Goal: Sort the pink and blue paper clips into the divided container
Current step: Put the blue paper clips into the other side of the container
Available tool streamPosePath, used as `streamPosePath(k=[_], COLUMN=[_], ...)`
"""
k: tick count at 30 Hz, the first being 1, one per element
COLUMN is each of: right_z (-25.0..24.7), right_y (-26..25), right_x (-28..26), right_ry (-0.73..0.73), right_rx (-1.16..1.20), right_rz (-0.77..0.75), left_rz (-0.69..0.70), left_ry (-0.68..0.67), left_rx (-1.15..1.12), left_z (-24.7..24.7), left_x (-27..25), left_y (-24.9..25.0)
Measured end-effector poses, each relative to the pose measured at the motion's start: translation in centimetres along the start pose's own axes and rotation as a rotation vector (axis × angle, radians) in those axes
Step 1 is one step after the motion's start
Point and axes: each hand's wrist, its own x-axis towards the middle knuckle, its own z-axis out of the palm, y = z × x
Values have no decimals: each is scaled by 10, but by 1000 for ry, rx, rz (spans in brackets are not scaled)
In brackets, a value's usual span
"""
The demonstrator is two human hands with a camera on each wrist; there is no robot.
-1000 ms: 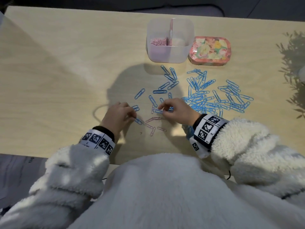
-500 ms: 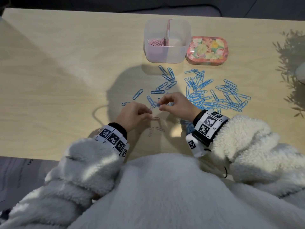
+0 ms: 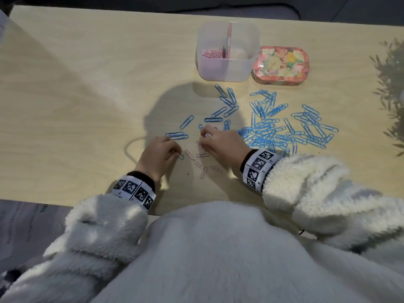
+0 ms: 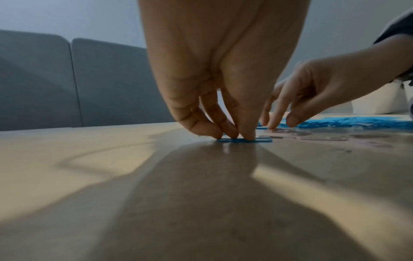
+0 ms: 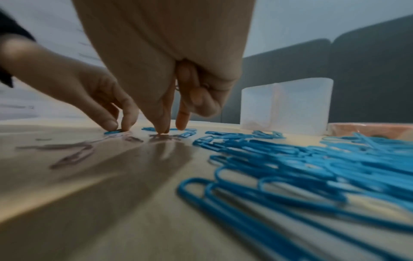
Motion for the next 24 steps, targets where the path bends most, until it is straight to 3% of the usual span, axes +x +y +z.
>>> streamPosePath(k=[4, 6, 8, 14, 18, 24], right_z=[8, 5, -2, -1, 2, 3], right_y=[1, 1, 0, -6, -11, -14], right_x=[-12, -24, -34, -41, -43, -42], right_ry=[6, 11, -42, -214, -172, -144], right_rx=[-128, -25, 91, -54, -9, -18], right_rz=[-23, -74, -23, 22, 57, 105], left_rz=[66, 140, 185, 136, 138, 271], left_ry=[47, -7, -93, -97, -71, -91], left_rx=[86, 139, 163, 65, 57, 89], left_z=[0, 1, 5, 16, 21, 18], left_x=[0, -2, -4, -10, -7, 4], left_y=[-3, 1, 6, 31, 39, 42])
